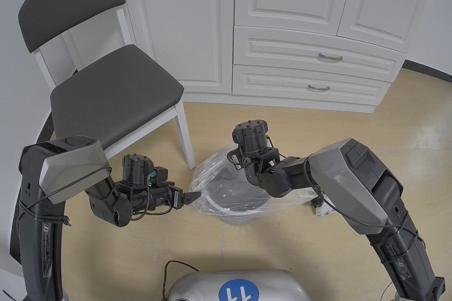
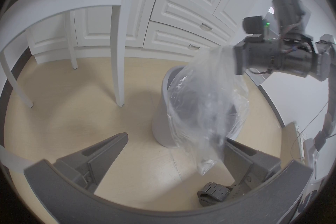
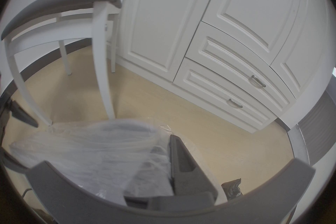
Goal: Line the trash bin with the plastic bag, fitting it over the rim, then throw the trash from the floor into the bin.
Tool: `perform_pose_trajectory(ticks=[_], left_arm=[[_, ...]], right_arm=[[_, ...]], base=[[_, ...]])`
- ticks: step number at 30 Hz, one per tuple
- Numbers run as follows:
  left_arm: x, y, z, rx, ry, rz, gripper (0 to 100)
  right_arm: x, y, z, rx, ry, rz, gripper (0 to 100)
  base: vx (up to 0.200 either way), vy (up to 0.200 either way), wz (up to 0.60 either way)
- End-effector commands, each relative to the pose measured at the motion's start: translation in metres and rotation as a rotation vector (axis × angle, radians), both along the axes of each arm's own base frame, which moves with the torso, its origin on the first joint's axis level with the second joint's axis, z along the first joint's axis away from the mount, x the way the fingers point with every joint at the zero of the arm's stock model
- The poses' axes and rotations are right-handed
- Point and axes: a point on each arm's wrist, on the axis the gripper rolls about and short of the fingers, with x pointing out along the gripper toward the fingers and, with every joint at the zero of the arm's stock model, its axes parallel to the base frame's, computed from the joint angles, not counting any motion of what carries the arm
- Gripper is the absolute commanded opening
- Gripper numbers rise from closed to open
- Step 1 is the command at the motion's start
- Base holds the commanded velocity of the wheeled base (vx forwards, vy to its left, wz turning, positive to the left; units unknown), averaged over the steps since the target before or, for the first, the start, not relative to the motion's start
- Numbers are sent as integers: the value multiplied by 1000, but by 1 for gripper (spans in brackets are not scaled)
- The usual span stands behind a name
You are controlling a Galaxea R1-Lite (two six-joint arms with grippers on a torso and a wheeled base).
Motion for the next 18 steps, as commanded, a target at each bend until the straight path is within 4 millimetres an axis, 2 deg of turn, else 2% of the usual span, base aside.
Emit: perform_pose_trajectory(ticks=[1,6,10,12,18], left_arm=[[-7,3,5,-32,-55,-35,100],[-17,6,12,-141,-158,-166,100],[-22,4,17,-183,-203,-182,100],[-22,4,19,-198,-216,-178,100],[-24,0,27,-248,-260,-180,100]], right_arm=[[29,-20,-51,5,44,-69,0],[36,-28,-59,63,0,-94,0],[39,-26,-57,117,-82,-91,0],[40,-26,-53,137,-111,-88,0],[45,-32,-25,220,-231,-80,0]], base=[[0,0,0],[0,0,0],[0,0,0],[0,0,0],[0,0,0]])
